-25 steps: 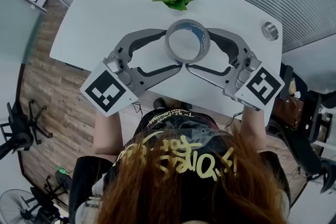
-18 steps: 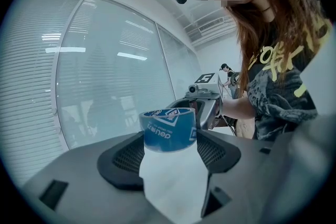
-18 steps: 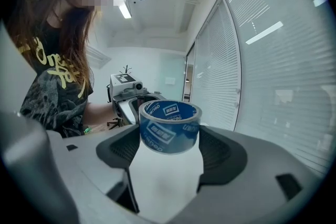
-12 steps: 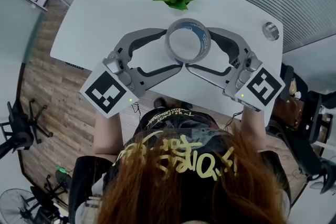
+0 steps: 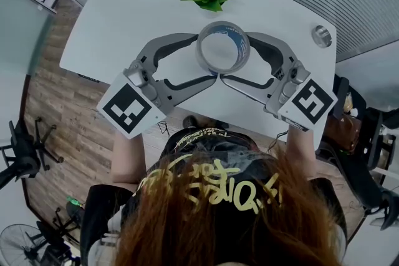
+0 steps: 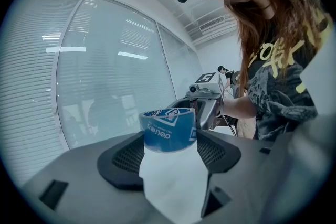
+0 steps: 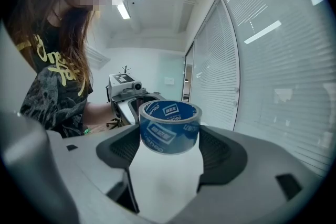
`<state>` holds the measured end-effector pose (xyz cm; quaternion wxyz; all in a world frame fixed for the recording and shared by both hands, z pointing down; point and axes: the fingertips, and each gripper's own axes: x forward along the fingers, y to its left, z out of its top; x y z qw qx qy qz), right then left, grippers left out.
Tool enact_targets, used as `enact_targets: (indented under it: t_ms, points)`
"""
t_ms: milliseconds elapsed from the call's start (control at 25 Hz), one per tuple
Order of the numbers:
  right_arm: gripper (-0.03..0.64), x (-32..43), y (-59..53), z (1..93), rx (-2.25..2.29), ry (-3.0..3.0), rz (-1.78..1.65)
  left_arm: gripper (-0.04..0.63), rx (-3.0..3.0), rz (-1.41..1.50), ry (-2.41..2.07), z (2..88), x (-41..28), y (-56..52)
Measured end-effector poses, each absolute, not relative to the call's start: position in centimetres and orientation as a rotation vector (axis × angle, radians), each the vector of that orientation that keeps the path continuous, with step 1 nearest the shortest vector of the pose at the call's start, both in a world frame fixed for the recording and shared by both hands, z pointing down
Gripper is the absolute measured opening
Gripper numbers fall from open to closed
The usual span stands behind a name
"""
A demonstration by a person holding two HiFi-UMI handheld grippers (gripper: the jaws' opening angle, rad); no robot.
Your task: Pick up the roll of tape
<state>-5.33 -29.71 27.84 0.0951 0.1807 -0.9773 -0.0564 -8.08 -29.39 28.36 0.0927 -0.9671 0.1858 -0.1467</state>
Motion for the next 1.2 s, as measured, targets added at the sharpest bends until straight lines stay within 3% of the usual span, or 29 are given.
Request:
enact_targets:
  t_ms: [1200]
  points:
    - [0.336, -5.29, -29.88, 28.66, 0.545, -2.867, -0.158, 0.311, -2.893, -0.435, 0.572, 29.2, -7.93, -29.6]
